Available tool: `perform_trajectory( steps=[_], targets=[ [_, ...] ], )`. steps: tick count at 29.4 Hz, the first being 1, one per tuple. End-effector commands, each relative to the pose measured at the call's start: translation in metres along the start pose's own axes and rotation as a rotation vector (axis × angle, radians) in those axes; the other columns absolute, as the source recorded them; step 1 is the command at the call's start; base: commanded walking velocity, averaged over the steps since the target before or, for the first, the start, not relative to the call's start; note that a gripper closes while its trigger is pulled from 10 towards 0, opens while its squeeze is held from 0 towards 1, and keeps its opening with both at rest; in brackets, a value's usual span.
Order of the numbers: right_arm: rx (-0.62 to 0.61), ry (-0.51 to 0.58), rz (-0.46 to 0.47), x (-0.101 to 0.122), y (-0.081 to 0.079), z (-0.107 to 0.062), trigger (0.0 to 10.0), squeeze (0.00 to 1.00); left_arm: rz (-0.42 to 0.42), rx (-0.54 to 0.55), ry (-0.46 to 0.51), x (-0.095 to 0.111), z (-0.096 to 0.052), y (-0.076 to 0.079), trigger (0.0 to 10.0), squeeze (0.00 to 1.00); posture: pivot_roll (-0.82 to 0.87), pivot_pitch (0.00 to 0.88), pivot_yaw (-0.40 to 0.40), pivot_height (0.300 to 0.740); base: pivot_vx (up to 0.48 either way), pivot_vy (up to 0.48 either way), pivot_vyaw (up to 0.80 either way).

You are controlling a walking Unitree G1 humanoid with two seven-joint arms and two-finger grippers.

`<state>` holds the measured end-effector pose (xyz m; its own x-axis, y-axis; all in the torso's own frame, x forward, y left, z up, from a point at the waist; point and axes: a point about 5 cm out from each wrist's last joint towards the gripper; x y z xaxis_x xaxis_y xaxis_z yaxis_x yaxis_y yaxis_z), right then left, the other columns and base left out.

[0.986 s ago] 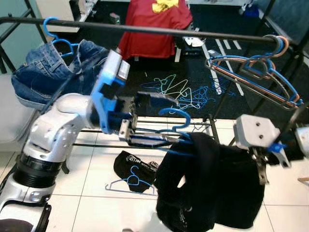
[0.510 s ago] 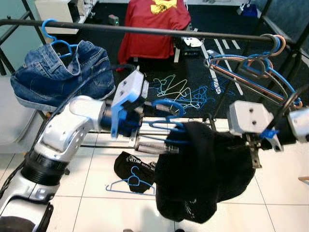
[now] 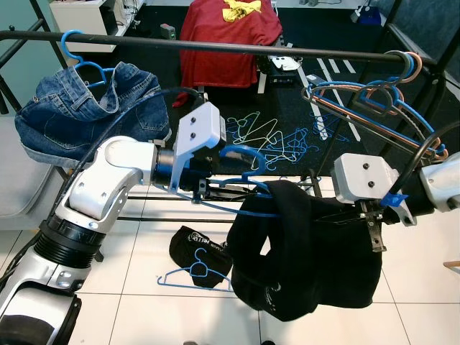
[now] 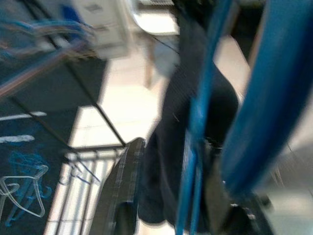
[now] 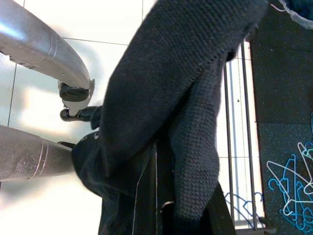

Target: Hang hanger

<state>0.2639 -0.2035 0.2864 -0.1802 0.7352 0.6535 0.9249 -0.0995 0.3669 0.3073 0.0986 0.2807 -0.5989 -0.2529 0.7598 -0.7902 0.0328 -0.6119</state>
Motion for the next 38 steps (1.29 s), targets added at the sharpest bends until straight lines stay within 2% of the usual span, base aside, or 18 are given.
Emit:
perform_trajectory(
  steps=[1,9,21,22,23,30,31,32,34,36,37,38],
  targets=[
    [0.006,0.019,-0.036,0.007,0.001,-0.002,0.0,0.0,0.0,-0.042,-0.056,-0.008,-0.004,0.006,0.0,0.0,-0.06,0.127,0.015,0.74,0.0,0.0,0.0],
    [-0.005,0.016,-0.038,0.007,0.002,-0.003,0.0,0.0,-0.018,-0.133,-0.049,-0.006,-0.006,0.015,0.0,0.0,-0.06,0.127,0.017,0.74,0.0,0.0,0.0],
    [-0.017,0.056,-0.045,0.012,0.004,-0.004,0.0,0.0,0.007,-0.096,-0.05,-0.007,-0.001,0.011,0.0,0.0,-0.06,0.128,0.018,0.74,0.0,0.0,0.0],
    [-0.031,0.09,-0.027,0.013,0.006,-0.003,10.0,0.95,-0.003,-0.066,-0.025,-0.006,0.0,0.008,0.0,0.0,-0.06,0.129,0.018,0.74,0.0,0.0,0.0],
    [-0.046,0.119,-0.015,0.015,0.008,-0.003,10.0,1.0,-0.017,-0.042,0.0,-0.004,0.0,0.006,0.0,0.0,-0.06,0.132,0.017,0.74,0.0,0.0,0.0],
    [-0.104,0.2,0.018,0.018,0.012,-0.006,10.0,1.0,-0.061,0.001,0.071,-0.001,-0.002,0.003,0.0,0.0,-0.06,0.134,0.013,0.74,0.0,0.0,0.0],
    [-0.111,0.233,0.053,0.015,0.011,-0.013,10.0,1.0,-0.065,0.031,0.082,-0.001,-0.011,-0.001,0.0,0.0,-0.07,0.141,0.005,0.74,0.0,0.0,0.0],
    [-0.111,0.233,0.053,0.015,0.011,-0.013,10.0,1.0,-0.065,0.031,0.082,-0.001,-0.011,-0.001,0.0,0.0,-0.07,0.141,0.005,0.74,0.0,0.0,0.0],
    [-0.112,0.272,0.102,0.011,0.01,-0.024,10.0,1.0,-0.063,0.073,0.089,0.001,-0.024,-0.008,0.0,0.0,-0.07,0.141,0.003,0.74,0.0,0.0,0.0],
    [-0.128,0.333,0.182,0.004,0.008,-0.048,10.0,1.0,-0.049,0.112,0.093,0.006,-0.042,-0.018,0.0,0.0,-0.06,0.146,-0.006,0.74,0.0,0.0,0.0],
    [-0.128,0.333,0.182,0.004,0.008,-0.048,10.0,1.0,-0.049,0.112,0.093,0.006,-0.042,-0.018,0.0,0.0,-0.06,0.146,-0.006,0.74,0.0,0.0,0.0],
    [-0.137,0.355,0.212,0.001,0.007,-0.058,10.0,1.0,-0.044,0.122,0.096,0.009,-0.049,-0.021,0.0,0.0,-0.06,0.146,-0.006,0.74,0.0,0.0,0.0]
  ],
)
Point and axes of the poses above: a point about 5 cm out from each wrist's last joint towards the gripper, its own z axis pointing out of the wrist towards the gripper, its own x axis along the axis of the wrist's last joint, y = z × x, and after that the axes turned 7 degrees about z, right-handed
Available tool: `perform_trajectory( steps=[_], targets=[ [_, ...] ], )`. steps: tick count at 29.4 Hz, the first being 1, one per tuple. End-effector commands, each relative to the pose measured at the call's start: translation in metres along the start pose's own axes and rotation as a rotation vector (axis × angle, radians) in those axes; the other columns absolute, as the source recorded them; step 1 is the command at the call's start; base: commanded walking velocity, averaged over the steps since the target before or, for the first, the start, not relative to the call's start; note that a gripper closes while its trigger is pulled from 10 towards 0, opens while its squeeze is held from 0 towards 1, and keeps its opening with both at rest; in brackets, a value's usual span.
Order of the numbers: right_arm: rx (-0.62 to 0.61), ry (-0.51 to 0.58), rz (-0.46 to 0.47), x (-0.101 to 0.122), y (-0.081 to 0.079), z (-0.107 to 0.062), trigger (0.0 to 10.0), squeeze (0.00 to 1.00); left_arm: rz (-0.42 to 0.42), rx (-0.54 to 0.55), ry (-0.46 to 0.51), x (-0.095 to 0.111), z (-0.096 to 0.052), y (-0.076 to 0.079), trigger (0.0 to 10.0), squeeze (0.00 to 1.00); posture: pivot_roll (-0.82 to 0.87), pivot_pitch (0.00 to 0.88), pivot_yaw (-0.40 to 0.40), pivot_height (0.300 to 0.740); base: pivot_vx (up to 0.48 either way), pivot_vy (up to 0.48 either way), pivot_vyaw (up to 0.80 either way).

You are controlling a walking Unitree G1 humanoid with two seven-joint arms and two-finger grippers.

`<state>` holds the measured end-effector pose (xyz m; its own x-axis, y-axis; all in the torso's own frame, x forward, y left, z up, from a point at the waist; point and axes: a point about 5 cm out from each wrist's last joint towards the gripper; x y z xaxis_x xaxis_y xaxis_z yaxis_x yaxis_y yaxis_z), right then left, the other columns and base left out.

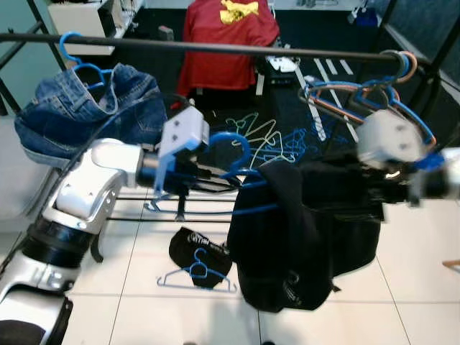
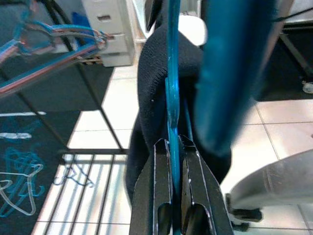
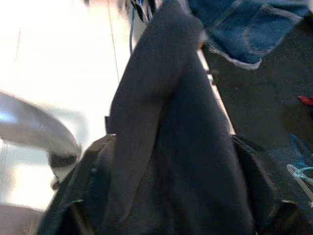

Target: Hang hanger

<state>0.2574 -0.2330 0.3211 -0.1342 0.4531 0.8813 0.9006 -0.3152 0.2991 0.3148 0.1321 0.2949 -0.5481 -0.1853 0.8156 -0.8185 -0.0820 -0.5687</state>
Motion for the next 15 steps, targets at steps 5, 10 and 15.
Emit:
perform_trajectory(
  steps=[5,10,15],
  targets=[
    [-0.1,0.006,0.097,-0.009,0.003,-0.046,10.0,1.0,0.045,0.021,0.041,0.018,-0.022,-0.011,0.0,0.0,-0.06,0.147,-0.013,0.74,0.0,0.0,0.0],
    [-0.153,0.021,0.149,-0.015,-0.003,-0.067,10.0,1.0,0.055,-0.017,0.052,0.022,-0.028,-0.011,0.0,0.0,-0.07,0.144,-0.008,0.74,0.0,0.0,0.0],
    [-0.134,0.073,0.177,-0.017,-0.015,-0.065,10.0,0.62,0.087,-0.072,0.101,0.036,-0.022,-0.012,0.0,0.0,-0.08,0.144,-0.001,0.74,0.0,0.0,0.0]
  ],
)
Point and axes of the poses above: a point about 5 cm out from each wrist's last joint towards the gripper, its own z axis pointing out of the wrist towards the gripper, its own x axis along the axis of the wrist's last joint, y = z × x, and after that the axes turned 7 degrees about z, right-handed
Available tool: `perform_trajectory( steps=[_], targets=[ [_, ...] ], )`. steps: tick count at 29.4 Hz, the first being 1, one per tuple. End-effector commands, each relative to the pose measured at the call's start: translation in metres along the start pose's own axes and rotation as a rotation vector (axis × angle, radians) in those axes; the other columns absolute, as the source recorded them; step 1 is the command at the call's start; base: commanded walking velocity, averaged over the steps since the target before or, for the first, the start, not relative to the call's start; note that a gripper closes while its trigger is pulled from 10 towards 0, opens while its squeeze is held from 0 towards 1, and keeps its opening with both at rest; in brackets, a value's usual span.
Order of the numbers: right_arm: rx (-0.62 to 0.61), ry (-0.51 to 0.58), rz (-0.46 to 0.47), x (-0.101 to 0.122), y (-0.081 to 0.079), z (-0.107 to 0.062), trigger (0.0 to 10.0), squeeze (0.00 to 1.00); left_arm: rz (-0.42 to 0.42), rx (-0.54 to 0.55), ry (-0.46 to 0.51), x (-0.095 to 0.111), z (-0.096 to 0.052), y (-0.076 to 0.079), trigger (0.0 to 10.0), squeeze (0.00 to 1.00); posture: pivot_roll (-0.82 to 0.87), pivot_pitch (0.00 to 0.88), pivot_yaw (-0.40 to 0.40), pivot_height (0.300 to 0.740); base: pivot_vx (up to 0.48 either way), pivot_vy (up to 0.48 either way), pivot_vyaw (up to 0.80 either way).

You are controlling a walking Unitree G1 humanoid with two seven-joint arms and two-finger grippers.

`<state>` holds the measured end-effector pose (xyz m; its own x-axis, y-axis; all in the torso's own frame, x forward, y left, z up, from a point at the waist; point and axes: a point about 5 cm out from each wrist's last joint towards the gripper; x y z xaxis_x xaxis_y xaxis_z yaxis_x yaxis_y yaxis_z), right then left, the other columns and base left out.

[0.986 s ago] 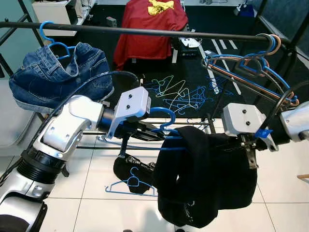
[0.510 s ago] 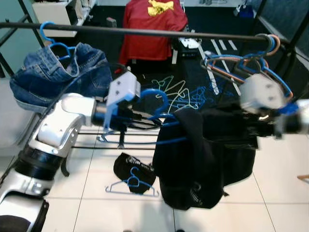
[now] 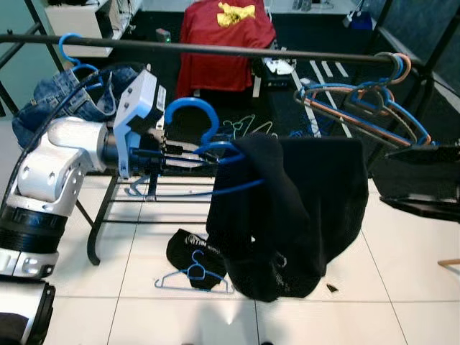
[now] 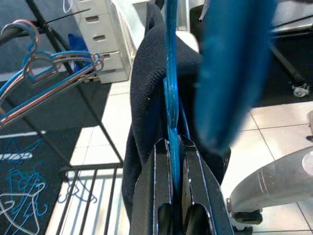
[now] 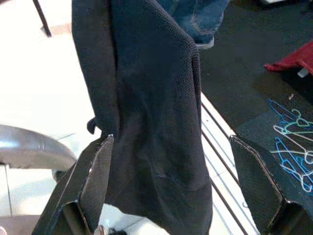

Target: Hang hanger

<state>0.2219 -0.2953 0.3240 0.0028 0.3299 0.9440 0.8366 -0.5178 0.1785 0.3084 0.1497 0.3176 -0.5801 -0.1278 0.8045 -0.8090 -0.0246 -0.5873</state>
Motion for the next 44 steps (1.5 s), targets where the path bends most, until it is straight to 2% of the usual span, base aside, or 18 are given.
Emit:
perform_trajectory(
  steps=[1,2,7,15,16,17,18,25,37,39,40,42,44],
  targets=[
    [0.038,0.028,0.0,0.001,-0.008,0.004,10.0,0.62,0.066,-0.03,0.056,0.02,0.001,-0.005,0.0,0.0,-0.08,0.144,-0.001,0.74,0.0,0.0,0.0],
    [0.056,0.051,0.006,-0.002,-0.012,0.007,10.0,0.0,0.075,-0.043,0.088,0.025,0.004,-0.006,0.0,0.0,-0.08,0.144,-0.001,0.74,0.0,0.0,0.0],
    [0.106,0.113,0.038,-0.003,-0.02,0.014,10.0,0.0,0.094,-0.062,0.116,0.033,0.005,-0.011,0.0,0.0,-0.07,0.144,0.013,0.74,0.0,0.0,0.0],
    [0.151,0.118,0.057,-0.004,-0.026,0.019,9.8,0.0,0.12,-0.089,0.135,0.041,0.004,-0.016,0.0,0.0,-0.07,0.148,0.019,0.74,0.0,0.0,0.0],
    [0.163,0.129,0.063,-0.003,-0.028,0.021,4.9,0.0,0.123,-0.092,0.135,0.042,0.004,-0.017,0.0,0.0,-0.07,0.148,0.02,0.74,0.0,0.0,0.0],
    [0.174,0.142,0.068,-0.002,-0.03,0.022,2.2,0.0,0.124,-0.092,0.136,0.042,0.005,-0.017,0.0,0.0,-0.07,0.148,0.021,0.74,0.0,0.0,0.0],
    [0.192,0.149,0.076,-0.002,-0.033,0.025,0.0,0.0,0.126,-0.091,0.139,0.042,0.006,-0.018,0.0,0.0,-0.07,0.148,0.022,0.74,0.0,0.0,0.0],
    [0.228,0.172,0.102,-0.004,-0.04,0.032,0.0,0.0,0.141,-0.043,0.146,0.043,0.006,-0.024,0.0,0.0,-0.07,0.149,0.019,0.74,0.0,0.0,0.0],
    [0.207,0.232,0.105,0.005,-0.037,0.028,0.0,0.0,0.131,-0.013,0.12,0.034,0.0,-0.026,0.0,0.0,-0.07,0.156,0.011,0.74,0.0,0.0,0.0],
    [0.184,0.25,0.099,0.009,-0.034,0.024,0.0,0.0,0.127,-0.002,0.1,0.029,-0.004,-0.027,0.0,0.0,-0.07,0.157,0.009,0.74,0.0,0.0,0.0],
    [0.155,0.276,0.087,0.014,-0.03,0.018,0.0,0.0,0.124,0.005,0.059,0.022,-0.009,-0.026,0.0,0.0,-0.07,0.159,0.008,0.74,0.0,0.0,0.0],
    [0.155,0.276,0.087,0.014,-0.03,0.018,0.0,0.0,0.124,0.005,0.059,0.022,-0.009,-0.026,0.0,0.0,-0.07,0.159,0.008,0.74,0.0,0.0,0.0],
    [0.065,0.353,0.059,0.025,-0.019,0.003,0.0,0.0,0.105,0.011,-0.067,-0.003,-0.02,-0.02,0.0,0.0,-0.07,0.161,0.01,0.74,0.0,0.0,0.0]
  ],
)
Point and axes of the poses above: a point about 5 cm out from each wrist's last joint towards the gripper, its own z axis pointing out of the wrist towards the gripper, its own x axis along the axis of the wrist's last joint, y = z × x, and after that the axes turned 7 degrees about z, right-handed
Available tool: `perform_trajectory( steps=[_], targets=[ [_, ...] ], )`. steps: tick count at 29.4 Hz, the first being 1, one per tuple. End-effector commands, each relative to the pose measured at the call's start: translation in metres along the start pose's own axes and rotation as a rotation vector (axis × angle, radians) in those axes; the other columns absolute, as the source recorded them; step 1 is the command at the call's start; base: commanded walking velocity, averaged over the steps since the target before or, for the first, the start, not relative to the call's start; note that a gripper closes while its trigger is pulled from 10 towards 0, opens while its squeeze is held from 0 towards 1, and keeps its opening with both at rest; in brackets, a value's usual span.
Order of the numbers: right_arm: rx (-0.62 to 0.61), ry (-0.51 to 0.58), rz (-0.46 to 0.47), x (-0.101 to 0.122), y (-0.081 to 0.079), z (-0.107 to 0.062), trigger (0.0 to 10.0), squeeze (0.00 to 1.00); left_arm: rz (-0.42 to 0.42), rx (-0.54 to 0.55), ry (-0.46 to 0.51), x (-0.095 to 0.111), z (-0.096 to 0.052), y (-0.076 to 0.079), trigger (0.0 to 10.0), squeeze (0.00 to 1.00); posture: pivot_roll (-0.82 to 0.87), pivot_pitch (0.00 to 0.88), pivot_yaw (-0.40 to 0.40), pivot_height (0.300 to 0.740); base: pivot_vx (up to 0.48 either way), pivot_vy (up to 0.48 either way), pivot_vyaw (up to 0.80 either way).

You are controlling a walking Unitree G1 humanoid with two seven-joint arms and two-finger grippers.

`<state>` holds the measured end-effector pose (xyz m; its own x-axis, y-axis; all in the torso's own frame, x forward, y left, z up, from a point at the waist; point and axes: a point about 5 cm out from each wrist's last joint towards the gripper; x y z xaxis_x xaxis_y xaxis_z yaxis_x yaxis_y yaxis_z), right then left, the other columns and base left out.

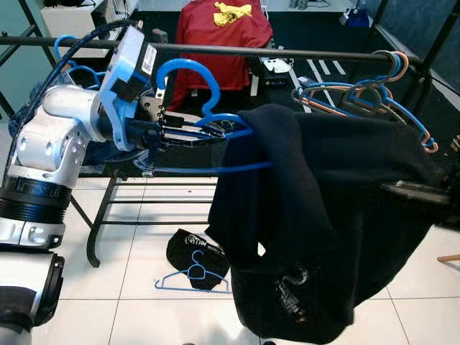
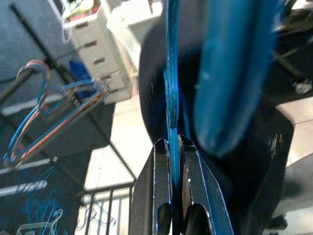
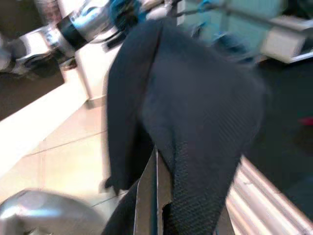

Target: Hang hanger

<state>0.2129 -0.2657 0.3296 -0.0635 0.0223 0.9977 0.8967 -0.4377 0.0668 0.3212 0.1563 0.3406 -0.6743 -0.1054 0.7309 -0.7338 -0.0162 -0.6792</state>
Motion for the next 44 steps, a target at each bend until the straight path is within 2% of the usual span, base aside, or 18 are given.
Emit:
perform_trajectory(
  steps=[1,8,15,16,18,19,20,21,22,23,24,26,29,31,32,34,39,44],
  targets=[
    [-0.068,0.075,-0.061,0.019,0.002,-0.014,0.0,0.0,-0.022,-0.005,-0.138,-0.021,-0.018,0.01,0.0,0.0,-0.07,0.161,0.01,0.74,0.0,0.0,0.0],
    [-0.274,0.159,-0.055,0.02,0.017,-0.044,0.0,0.0,-0.116,-0.003,-0.368,-0.065,-0.044,0.035,0.0,0.0,-0.07,0.166,0.009,0.74,0.0,0.0,0.0],
    [-0.522,0.001,0.095,-0.049,0.032,-0.051,0.0,0.0,-0.291,0.067,-0.522,-0.112,-0.055,0.075,0.8,0.0,-0.06,0.169,0.013,0.74,0.0,0.0,0.0],
    [-0.583,-0.03,0.141,-0.07,0.035,-0.049,0.0,0.0,-0.332,0.107,-0.544,-0.124,-0.052,0.086,5.5,0.0,-0.06,0.169,0.016,0.74,0.0,0.0,0.0],
    [-0.622,-0.052,0.169,-0.085,0.036,-0.049,0.0,0.0,-0.359,0.134,-0.56,-0.132,-0.049,0.093,5.5,0.0,-0.06,0.169,0.016,0.74,0.0,0.0,0.0],
    [-0.681,-0.07,0.224,-0.107,0.038,-0.048,0.0,0.0,-0.435,0.204,-0.573,-0.146,-0.043,0.107,10.0,0.0,-0.06,0.169,0.016,0.74,0.0,0.0,0.0],
    [-0.751,-0.088,0.296,-0.137,0.037,-0.045,8.4,0.0,-0.535,0.306,-0.596,-0.164,-0.035,0.128,10.0,0.0,-0.05,0.17,0.014,0.74,0.0,0.0,0.0],
    [-0.751,-0.088,0.296,-0.137,0.037,-0.045,8.4,0.0,-0.535,0.306,-0.596,-0.164,-0.035,0.128,10.0,0.0,-0.05,0.17,0.014,0.74,0.0,0.0,0.0],
    [-0.8,-0.096,0.362,-0.16,0.034,-0.042,10.0,0.0,-0.62,0.372,-0.626,-0.179,-0.028,0.15,10.0,0.0,-0.05,0.17,0.014,0.74,0.0,0.0,0.0],
    [-0.85,-0.112,0.429,-0.186,0.029,-0.037,10.0,0.0,-0.723,0.478,-0.682,-0.194,-0.025,0.176,10.0,0.0,-0.05,0.173,0.011,0.74,0.0,0.0,0.0],
    [-0.85,-0.112,0.429,-0.186,0.029,-0.037,10.0,0.0,-0.723,0.478,-0.682,-0.194,-0.025,0.176,10.0,0.0,-0.05,0.173,0.011,0.74,0.0,0.0,0.0],
    [-0.941,-0.145,0.526,-0.229,0.016,-0.027,10.0,0.0,-0.923,0.711,-0.795,-0.215,-0.024,0.223,10.0,0.0,-0.05,0.177,0.006,0.74,0.0,0.0,0.0],
    [-0.978,-0.161,0.55,-0.242,0.011,-0.025,10.0,0.0,-0.984,0.787,-0.846,-0.22,-0.026,0.238,10.0,0.0,-0.04,0.177,0.0,0.74,0.0,0.0,0.0],
    [-1.06,-0.215,0.61,-0.277,-0.007,-0.025,10.0,0.0,-1.052,0.875,-0.949,-0.224,-0.026,0.275,10.0,0.0,-0.02,0.179,-0.011,0.74,0.0,0.0,0.74],
    [-1.06,-0.215,0.61,-0.277,-0.007,-0.025,10.0,0.0,-1.052,0.875,-0.949,-0.224,-0.026,0.275,10.0,0.0,-0.02,0.179,-0.011,0.74,0.0,0.0,0.8],
    [-1.101,-0.285,0.659,-0.307,-0.034,-0.023,10.0,0.0,-1.084,0.944,-0.982,-0.222,-0.024,0.302,10.0,0.0,0.01,0.185,-0.012,0.74,0.0,0.0,0.8],
    [-1.113,-0.324,0.704,-0.329,-0.065,-0.018,10.0,0.0,-1.053,1.095,-0.959,-0.217,-0.03,0.307,10.0,0.0,0.02,0.187,0.0,0.74,0.0,0.0,0.8],
    [-1.132,-0.324,0.712,-0.338,-0.068,-0.019,10.0,0.0,-1.078,1.09,-0.931,-0.217,-0.024,0.312,10.0,0.0,0.03,0.184,0.002,0.74,0.0,0.0,0.79]
  ],
)
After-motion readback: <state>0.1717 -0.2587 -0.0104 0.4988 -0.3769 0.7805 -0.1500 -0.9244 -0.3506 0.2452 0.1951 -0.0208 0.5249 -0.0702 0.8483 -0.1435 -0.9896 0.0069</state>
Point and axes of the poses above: a point about 5 cm out from each wrist's last joint towards the gripper, its own z axis pointing out of the wrist towards the gripper, its own x axis along the axis of the wrist's last joint, y = z × x, and after that the axes turned 7 degrees about z, right-handed
